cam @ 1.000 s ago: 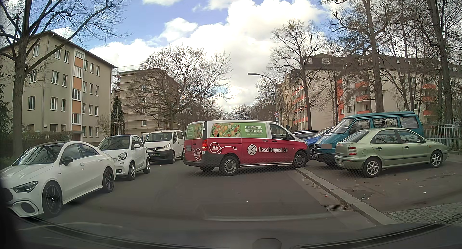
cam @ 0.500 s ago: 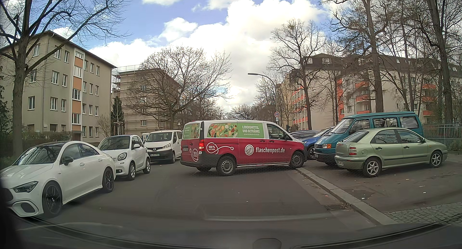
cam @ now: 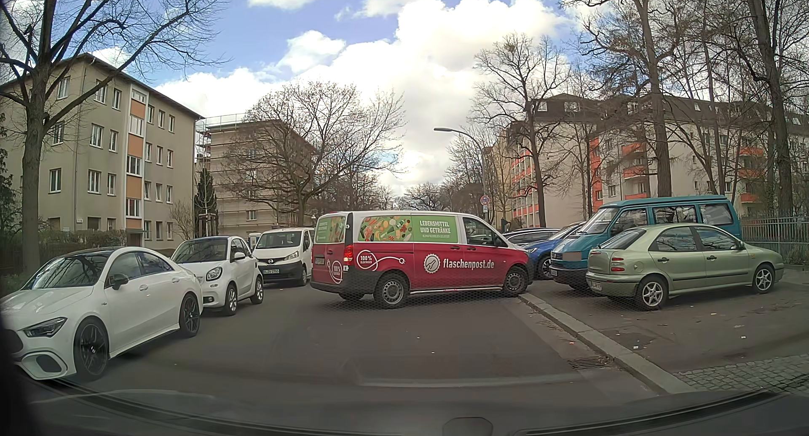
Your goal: Follow the waypoints while adhering to traffic rules and regulations
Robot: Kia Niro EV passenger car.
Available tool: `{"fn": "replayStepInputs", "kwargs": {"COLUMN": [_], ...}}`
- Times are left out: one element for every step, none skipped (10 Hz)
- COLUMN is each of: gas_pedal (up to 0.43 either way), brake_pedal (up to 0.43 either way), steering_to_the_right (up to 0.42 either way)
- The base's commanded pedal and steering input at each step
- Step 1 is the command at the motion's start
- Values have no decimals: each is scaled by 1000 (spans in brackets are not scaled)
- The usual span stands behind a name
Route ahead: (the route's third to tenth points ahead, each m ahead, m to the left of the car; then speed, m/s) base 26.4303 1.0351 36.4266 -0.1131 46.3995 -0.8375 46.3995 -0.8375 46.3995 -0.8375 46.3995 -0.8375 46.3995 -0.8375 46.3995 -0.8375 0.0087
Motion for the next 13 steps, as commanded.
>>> {"fn": "replayStepInputs", "kwargs": {"gas_pedal": [0, 0, 0, 0, 0, 0, 0, 0, 0, 0, 0, 0, 0], "brake_pedal": [415, 415, 415, 415, 415, 415, 415, 415, 409, 415, 415, 415, 409], "steering_to_the_right": [-7, -7, -7, -7, -7, -7, -7, -7, -7, -7, -7, -7, -7]}}
